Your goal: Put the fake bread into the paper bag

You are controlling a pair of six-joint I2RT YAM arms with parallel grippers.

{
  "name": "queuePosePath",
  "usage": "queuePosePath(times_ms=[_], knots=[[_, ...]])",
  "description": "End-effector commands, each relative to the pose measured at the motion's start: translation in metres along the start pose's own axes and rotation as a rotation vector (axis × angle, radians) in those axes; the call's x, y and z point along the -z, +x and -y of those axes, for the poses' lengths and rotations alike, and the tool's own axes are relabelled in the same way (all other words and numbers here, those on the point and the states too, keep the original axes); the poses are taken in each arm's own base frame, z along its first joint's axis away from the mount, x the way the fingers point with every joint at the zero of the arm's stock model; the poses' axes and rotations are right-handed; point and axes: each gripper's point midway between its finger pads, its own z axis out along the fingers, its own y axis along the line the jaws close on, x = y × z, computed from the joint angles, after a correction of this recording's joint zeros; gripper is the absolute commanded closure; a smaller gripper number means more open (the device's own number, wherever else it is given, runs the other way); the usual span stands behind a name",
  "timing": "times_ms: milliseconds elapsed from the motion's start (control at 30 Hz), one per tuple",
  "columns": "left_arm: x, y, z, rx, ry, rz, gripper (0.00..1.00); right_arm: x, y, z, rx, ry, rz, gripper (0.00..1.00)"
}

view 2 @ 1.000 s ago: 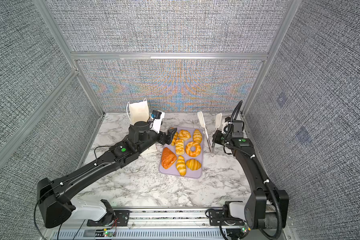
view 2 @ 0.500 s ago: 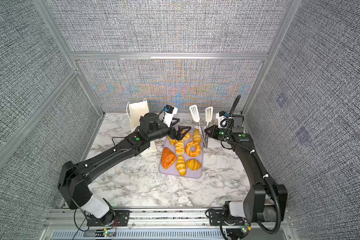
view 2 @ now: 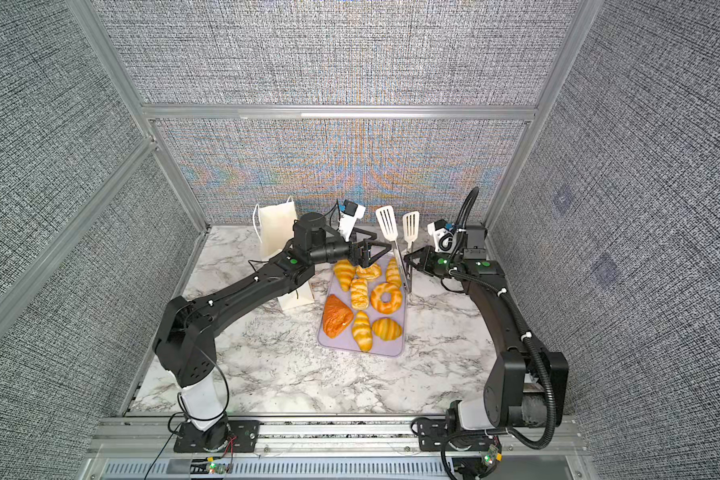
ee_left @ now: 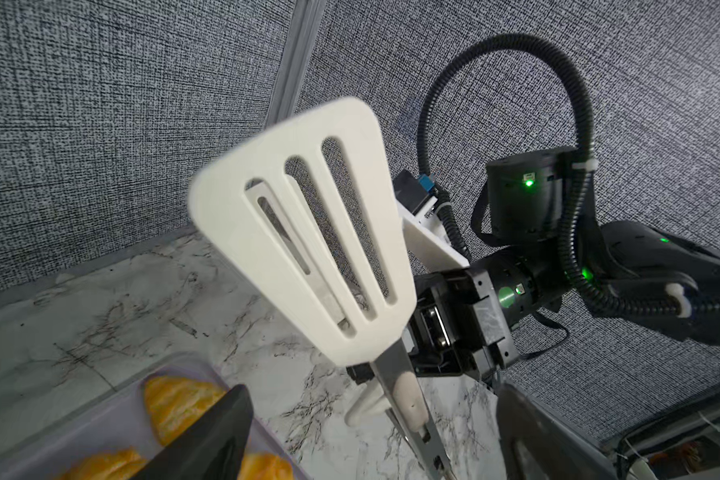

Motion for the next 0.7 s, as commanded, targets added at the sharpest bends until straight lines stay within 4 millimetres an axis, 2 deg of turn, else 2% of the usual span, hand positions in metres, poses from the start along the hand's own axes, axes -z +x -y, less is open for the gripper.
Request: queuePosePath(times_ms=[0, 167, 433, 667], knots=[[-0.007, -0.005, 0.009, 0.009, 0.078, 0.003, 0.1, 0.0, -0.007, -0.016, 0.017, -0.084, 0.007, 0.85], [-0.013, -0.006, 0.012, 0.022, 0.128, 0.005, 0.17, -0.001, -0.008, -0.027, 0.005, -0.165, -0.011, 0.84], [-0.013, -0.013, 0.021, 0.004, 0.177, 0.021, 0.29, -0.003, -0.003, -0.028, -0.003, -0.188, -0.033, 0.83], [-0.015, -0.008, 0.022, 0.018, 0.195, 0.005, 0.42, -0.003, -0.005, -0.032, -0.008, -0.209, -0.029, 0.83]])
